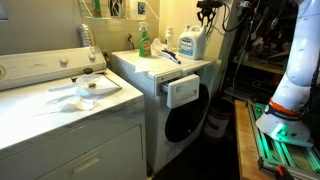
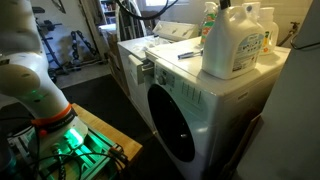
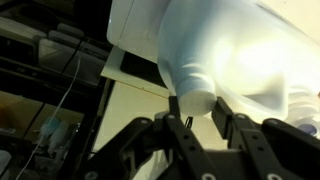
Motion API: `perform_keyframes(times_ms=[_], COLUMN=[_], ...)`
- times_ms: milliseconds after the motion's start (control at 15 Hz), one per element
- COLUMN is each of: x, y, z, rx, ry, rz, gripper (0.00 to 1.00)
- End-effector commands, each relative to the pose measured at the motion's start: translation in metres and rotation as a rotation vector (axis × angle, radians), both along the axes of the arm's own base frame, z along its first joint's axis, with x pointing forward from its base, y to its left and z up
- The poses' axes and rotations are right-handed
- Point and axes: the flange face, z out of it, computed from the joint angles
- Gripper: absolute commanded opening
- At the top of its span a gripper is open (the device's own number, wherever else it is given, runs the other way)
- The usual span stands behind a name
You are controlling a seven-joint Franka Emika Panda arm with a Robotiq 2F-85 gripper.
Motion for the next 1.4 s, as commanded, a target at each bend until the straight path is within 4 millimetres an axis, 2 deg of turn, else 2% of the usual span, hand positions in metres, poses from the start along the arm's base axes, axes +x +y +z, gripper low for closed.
perform_keyframes(times_ms=[0, 267, 333, 400, 533, 800, 1067, 1333], x=[0.002, 0.006, 0.007, 0.007, 0.009, 0.012, 0.014, 0.02], y=[-0.003, -0.001, 0.0, 0.0, 0.0, 0.001, 0.015, 0.05], z=[-0.011, -0.019, -0.02, -0.02, -0.022, -0.027, -0.023, -0.011], rx=[0.009, 0.015, 0.015, 0.009, 0.009, 0.008, 0.024, 0.029], ry=[0.017, 0.043, 0.048, 0.051, 0.058, 0.072, 0.078, 0.072], rz=[-0.011, -0.002, 0.0, 0.002, 0.006, 0.016, 0.078, 0.239], gripper=[0.13, 0.13, 0.33, 0.63, 0.7, 0.99, 1.0, 1.0])
